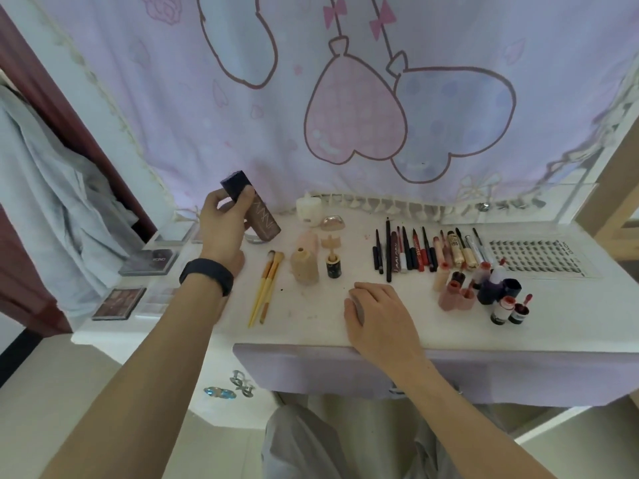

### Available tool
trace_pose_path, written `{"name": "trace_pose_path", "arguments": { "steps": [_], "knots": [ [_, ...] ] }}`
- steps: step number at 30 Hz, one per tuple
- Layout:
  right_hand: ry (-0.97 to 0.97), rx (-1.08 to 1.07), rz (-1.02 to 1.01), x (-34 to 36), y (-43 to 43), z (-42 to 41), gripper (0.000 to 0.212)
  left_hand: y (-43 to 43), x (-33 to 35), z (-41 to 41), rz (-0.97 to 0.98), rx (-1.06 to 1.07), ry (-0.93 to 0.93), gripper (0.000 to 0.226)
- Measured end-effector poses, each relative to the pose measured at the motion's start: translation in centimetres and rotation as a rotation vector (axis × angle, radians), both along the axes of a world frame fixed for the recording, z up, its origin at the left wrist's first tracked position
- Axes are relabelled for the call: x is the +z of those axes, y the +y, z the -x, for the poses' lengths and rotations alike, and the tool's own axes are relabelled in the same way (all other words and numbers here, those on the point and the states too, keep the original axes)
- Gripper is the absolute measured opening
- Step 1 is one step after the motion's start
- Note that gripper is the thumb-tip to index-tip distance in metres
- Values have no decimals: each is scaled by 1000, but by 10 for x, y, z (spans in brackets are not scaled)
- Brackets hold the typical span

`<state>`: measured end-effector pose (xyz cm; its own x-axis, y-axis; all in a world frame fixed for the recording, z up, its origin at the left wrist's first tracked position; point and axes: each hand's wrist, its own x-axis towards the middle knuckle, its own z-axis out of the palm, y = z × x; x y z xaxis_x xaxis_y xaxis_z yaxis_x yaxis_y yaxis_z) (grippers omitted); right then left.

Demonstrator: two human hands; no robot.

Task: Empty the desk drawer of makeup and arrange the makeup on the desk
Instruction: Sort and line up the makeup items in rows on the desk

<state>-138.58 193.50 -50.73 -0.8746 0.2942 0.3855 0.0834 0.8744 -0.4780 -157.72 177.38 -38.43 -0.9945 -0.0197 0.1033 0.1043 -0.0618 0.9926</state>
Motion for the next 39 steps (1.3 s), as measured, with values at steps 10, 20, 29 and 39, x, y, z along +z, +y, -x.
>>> {"name": "trace_pose_path", "arguments": {
  "steps": [10, 20, 29, 39],
  "knots": [
    [80, 114, 819, 46, 21, -9, 14, -2, 4, -84, 261, -594, -13, 44],
    [-174, 280, 689, 76, 63, -17, 21, 35, -26, -110, 507, -852, -36, 55],
    [-158, 168, 557, 66, 61, -19, 46, 23, -48, -129, 814, -782, 165, 33],
    [-77, 224, 398, 77, 39, -5, 51, 8, -50, -134, 729, -666, 179, 37]
  ]
}}
